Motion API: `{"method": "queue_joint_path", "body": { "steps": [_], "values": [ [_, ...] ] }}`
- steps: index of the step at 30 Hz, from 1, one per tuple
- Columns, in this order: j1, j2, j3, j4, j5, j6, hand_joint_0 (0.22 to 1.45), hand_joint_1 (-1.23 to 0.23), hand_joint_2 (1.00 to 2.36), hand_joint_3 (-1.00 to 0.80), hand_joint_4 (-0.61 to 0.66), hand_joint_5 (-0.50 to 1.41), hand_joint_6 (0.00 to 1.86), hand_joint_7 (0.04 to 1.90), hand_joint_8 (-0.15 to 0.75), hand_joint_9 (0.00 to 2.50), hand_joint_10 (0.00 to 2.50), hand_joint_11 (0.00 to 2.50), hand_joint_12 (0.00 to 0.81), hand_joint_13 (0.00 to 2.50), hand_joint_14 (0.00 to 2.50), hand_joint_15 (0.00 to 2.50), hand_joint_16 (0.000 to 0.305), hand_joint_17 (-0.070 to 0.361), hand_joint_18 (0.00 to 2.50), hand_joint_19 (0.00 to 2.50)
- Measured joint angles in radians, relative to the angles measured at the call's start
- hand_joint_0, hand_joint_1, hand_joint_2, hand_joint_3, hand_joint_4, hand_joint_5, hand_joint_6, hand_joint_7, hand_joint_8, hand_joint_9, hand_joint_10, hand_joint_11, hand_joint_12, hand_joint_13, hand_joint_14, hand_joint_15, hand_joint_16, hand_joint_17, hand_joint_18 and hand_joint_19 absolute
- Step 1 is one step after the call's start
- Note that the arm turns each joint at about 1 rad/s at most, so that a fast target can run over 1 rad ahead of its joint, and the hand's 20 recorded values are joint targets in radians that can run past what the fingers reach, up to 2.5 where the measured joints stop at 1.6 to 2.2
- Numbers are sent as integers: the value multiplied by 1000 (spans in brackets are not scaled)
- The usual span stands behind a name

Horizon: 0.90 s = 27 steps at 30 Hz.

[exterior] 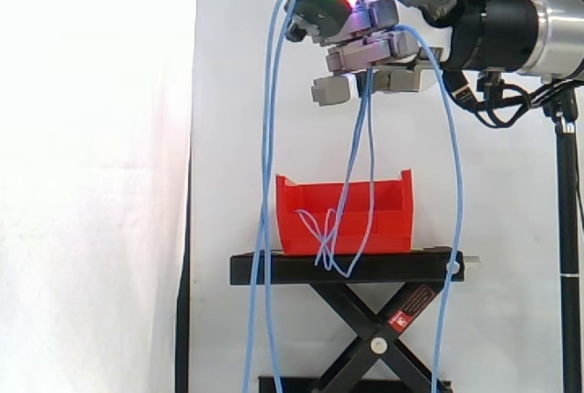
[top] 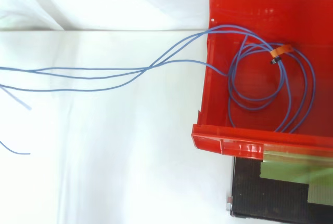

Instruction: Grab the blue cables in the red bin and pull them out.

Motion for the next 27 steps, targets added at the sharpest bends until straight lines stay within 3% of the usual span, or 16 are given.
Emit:
{"method": "queue_joint_path", "body": {
  "steps": [10, 21, 27],
  "values": [
    [0, 0, 0, 0, -1, 0, 897, -967, 1001, -966, 164, 777, 791, 674, 254, 936, 1325, 1476, 303, 1123, 1069, 1356, 37, 84, 780, 1147],
    [0, 0, 0, 2, -30, -2, 922, -964, 1002, -958, 151, 763, 849, 651, 251, 932, 1362, 1454, 303, 1127, 1056, 1365, 38, 84, 786, 1135],
    [-1, 0, 1, 60, -66, -49, 923, -965, 1002, -953, 154, 758, 856, 653, 252, 929, 1363, 1463, 306, 1126, 1051, 1357, 37, 84, 785, 1135]
  ]
}}
